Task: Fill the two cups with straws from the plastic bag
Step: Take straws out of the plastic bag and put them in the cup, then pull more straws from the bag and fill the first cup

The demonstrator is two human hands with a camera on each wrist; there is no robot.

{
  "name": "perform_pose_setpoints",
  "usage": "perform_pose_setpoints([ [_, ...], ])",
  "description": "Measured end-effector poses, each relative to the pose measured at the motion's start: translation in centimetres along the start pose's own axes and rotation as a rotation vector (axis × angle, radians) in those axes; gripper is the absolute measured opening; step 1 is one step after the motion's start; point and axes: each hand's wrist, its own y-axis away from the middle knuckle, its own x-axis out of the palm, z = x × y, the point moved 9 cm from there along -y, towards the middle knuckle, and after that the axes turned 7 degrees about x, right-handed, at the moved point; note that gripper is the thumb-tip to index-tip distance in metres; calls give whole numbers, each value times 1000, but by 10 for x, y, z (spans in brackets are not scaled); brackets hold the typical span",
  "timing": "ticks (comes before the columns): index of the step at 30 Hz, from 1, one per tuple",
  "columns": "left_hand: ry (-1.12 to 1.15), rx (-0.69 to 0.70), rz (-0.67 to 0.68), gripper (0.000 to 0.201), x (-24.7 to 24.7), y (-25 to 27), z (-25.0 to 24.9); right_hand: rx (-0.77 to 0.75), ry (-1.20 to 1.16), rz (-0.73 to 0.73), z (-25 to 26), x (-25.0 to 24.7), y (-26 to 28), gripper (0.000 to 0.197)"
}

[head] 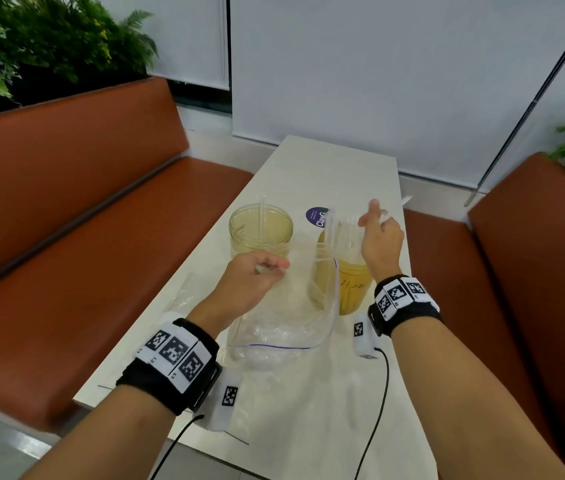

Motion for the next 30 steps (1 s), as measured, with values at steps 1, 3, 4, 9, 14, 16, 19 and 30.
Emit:
perform_pose_setpoints([
  [1, 4, -5, 3, 13, 1, 0, 1, -7, 23, -18, -1, -2, -2, 54],
  [3, 14, -17, 10, 13, 3, 1, 2, -17, 151, 17, -2, 2, -6, 44],
  [4, 18, -19, 10, 13, 3, 2, 2, -17, 241, 59, -3, 6, -7, 37],
  [9, 22, -5, 2, 13, 2, 5, 0, -189, 130, -69, 23, -8, 1, 31],
  [14, 5, -17, 24, 27, 1, 6, -4, -311, 210, -50, 44, -2, 1, 19],
  [16, 12, -19, 51, 37, 2, 5, -8, -278, 527, 106, 28, 19, -3, 23],
  [19, 24, 0, 101, 45, 3, 6, -15, -430, 689, 163, 47, 29, 12, 23],
  [30, -107, 117, 186, 58, -4, 15, -23, -427, 1244, 1076, 60, 86, 199, 53],
])
